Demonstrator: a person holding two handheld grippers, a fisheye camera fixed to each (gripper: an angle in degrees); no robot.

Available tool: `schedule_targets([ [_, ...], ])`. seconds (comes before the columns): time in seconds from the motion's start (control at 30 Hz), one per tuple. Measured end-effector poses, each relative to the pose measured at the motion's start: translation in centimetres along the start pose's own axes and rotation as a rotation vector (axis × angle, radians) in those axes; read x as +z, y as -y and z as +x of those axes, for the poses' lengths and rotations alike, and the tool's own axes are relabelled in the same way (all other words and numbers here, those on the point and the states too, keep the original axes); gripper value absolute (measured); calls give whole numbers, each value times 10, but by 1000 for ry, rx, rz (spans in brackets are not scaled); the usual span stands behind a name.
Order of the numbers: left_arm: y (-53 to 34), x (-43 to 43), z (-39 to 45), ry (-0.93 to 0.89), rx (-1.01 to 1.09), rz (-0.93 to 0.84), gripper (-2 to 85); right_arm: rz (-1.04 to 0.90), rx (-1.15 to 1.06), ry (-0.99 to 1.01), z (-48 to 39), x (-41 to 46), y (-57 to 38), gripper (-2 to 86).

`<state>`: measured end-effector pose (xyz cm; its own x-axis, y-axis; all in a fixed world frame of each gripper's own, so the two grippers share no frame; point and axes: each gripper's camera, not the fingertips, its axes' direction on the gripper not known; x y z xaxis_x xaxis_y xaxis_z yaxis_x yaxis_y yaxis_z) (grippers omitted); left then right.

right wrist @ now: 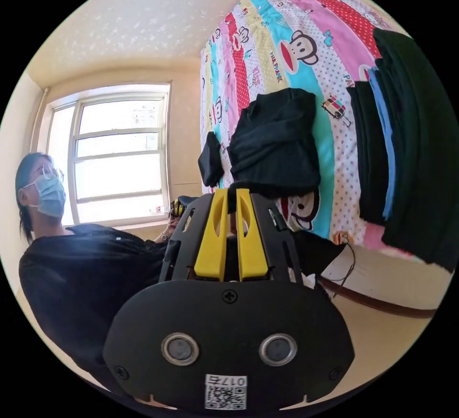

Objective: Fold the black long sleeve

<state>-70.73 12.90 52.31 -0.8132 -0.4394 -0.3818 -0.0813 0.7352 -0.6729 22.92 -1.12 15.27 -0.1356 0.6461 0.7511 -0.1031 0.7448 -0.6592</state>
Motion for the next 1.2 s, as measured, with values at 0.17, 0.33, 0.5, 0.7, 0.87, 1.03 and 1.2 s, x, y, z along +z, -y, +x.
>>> schedule_targets([
  [0.17, 187, 59, 1, 83, 132, 76, 53, 161, -9, -40, 26, 36, 163, 46],
  [0.33, 241, 98, -29, 401, 58, 150, 140, 96, 148, -201, 64, 81, 234, 83],
  [0.5, 179, 135, -64, 912, 69, 169, 163, 29, -64, -488, 38, 144, 192, 82],
  [0.7, 119, 157, -178, 821, -235, 256, 171, -248, -153, -867, 85, 270, 159, 64],
  [0.87, 100, 161, -199, 558, -369, 435, 76, -337, -118, -899, 107, 282, 186, 47],
  [1.03, 114, 277, -89, 672, 190, 106, 53, -71, -32, -767, 90, 187, 177, 33],
  [1.2, 79, 451, -47, 714, 570, -276, 52, -10, 138, -700, 129, 110, 126, 33],
])
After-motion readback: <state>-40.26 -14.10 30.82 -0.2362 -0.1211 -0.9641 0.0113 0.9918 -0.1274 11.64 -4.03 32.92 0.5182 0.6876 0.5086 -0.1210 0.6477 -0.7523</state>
